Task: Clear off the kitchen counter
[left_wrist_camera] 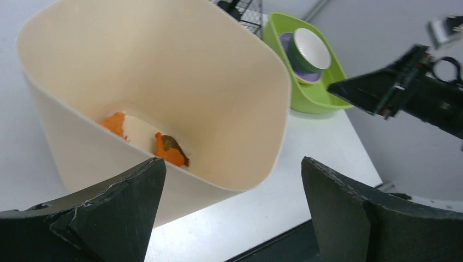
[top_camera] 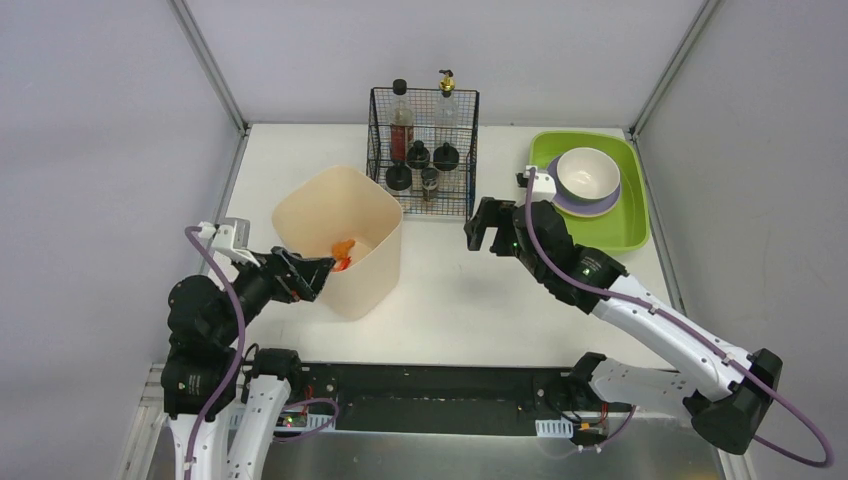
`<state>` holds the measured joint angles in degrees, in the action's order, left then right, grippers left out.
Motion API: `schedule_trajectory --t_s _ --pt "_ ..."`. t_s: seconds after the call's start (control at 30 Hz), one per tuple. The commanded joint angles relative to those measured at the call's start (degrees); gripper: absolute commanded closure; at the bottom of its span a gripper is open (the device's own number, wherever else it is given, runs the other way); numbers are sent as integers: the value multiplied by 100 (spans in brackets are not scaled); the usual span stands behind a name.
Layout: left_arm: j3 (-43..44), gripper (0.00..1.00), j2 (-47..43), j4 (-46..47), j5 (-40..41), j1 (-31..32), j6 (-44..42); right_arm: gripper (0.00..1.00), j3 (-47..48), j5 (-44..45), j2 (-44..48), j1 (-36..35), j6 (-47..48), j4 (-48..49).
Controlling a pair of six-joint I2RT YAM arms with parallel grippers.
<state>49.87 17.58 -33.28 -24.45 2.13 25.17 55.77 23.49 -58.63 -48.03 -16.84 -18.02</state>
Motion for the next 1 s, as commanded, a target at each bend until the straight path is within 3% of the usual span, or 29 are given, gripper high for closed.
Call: schedule_trajectory --t_s 0.0,0.57,0.8,0.97 --pt "405 1 -161 265 -986 -59 491 1 319 196 -57 -74 85 -72" --pt "353 11 -374 331 -2860 -59 1523 1 342 156 27 -90 98 -169" --pt "6 11 -78 673 -2977 -60 1632 1 385 254 -89 -84 89 -240" --pt "-571 12 134 1405 -3158 -57 2011 1 436 312 -227 -100 77 -275"
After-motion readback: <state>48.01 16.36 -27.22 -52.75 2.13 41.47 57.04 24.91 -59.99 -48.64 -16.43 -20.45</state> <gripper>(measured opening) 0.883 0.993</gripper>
